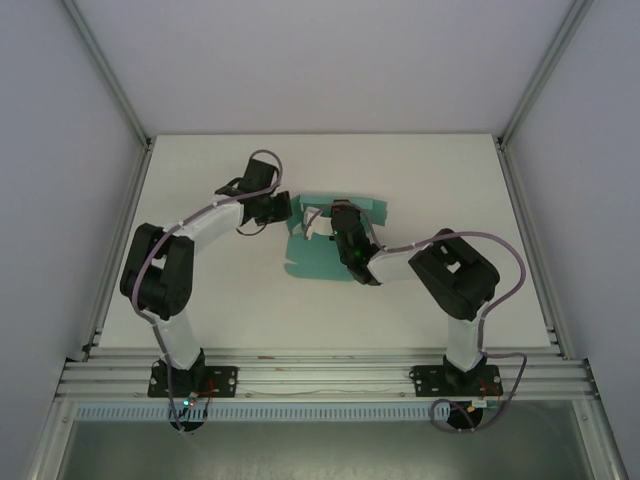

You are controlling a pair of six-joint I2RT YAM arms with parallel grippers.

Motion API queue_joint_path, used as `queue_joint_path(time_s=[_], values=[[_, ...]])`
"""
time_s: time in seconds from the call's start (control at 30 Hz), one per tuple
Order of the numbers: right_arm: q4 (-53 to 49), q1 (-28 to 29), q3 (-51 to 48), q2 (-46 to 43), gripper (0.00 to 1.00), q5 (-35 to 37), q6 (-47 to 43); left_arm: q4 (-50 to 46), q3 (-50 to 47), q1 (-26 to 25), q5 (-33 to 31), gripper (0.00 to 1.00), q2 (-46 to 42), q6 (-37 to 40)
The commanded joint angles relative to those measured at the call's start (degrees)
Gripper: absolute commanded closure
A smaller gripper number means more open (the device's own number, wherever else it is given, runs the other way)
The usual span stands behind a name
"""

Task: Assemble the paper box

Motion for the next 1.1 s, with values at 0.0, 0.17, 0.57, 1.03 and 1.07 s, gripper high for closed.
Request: queue_joint_path(time_s=[0.0, 0.17, 0.57, 1.03, 1.07], values=[[-0.66, 0.96, -0.08, -0.19, 1.0, -0.82, 3.24, 3.9, -0.38, -1.36, 1.0, 1.0, -1.8, -4.67], [-0.09, 1.07, -0.54, -0.38, 1.0, -0.42, 3.19, 3.69, -1.69, -1.86, -0.35, 0.97, -2.62, -4.59], [-2.21, 0.68, -1.78, -1.56, 1.0, -1.72, 1.26, 2.37, -5.92, 0.95, 0.58, 0.43, -8.42, 0.69], [-5.25, 0.06, -0.88, -2.75, 1.0, -3.25, 0.64, -2.19, -5.76, 15.34, -5.12, 0.0, -10.02, 4.13], [-5.25, 0.07, -0.84, -2.75, 1.0, -3.27, 0.55, -2.22, -5.13, 15.91, -3.92, 0.0, -8.27, 5.3]])
